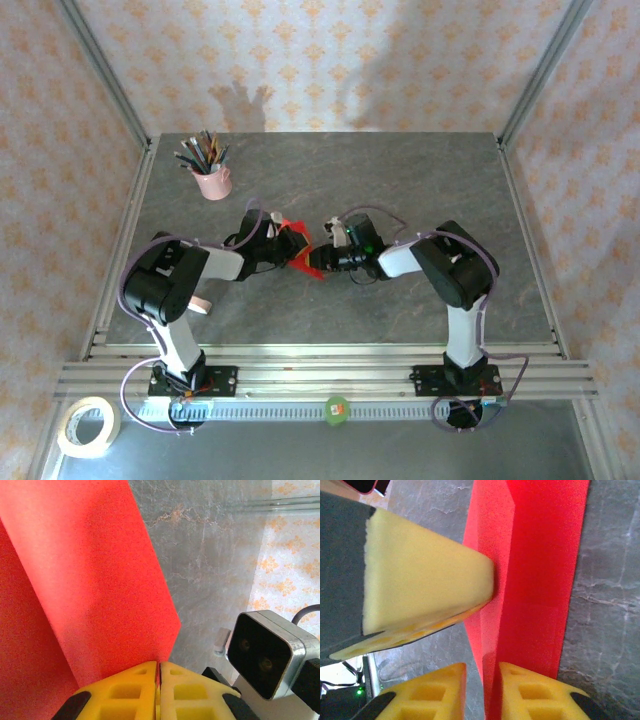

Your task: Fold a paper plane with a square sheet of paper (pick it up from the middle)

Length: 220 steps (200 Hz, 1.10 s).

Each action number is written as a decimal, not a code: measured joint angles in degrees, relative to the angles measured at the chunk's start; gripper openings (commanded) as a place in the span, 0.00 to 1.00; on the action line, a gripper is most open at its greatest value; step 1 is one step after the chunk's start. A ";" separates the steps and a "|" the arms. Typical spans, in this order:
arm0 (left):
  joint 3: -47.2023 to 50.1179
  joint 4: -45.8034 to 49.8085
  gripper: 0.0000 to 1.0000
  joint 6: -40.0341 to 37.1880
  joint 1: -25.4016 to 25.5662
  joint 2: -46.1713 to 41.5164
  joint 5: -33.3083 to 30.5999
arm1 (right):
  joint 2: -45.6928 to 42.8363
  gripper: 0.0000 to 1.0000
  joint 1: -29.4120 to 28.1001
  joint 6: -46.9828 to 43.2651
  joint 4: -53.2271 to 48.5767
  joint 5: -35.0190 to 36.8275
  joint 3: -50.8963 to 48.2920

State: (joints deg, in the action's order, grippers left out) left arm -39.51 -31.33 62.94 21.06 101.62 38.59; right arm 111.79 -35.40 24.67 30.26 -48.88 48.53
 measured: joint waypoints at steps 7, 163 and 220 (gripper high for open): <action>-0.15 0.13 0.11 0.00 0.00 0.11 0.00 | -0.15 0.29 0.00 0.04 -0.26 -0.02 0.02; -1.99 1.14 0.11 -0.04 0.00 1.29 -0.04 | -4.72 0.28 0.74 -4.26 -8.22 4.15 -1.57; -2.03 1.68 0.11 -0.37 0.00 1.66 -0.26 | -4.72 0.20 0.74 -5.22 -9.16 5.44 -1.57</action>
State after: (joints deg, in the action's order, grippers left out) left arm -41.54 -29.65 62.57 21.06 103.28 38.33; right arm 107.07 -34.65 19.44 21.10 -43.44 46.96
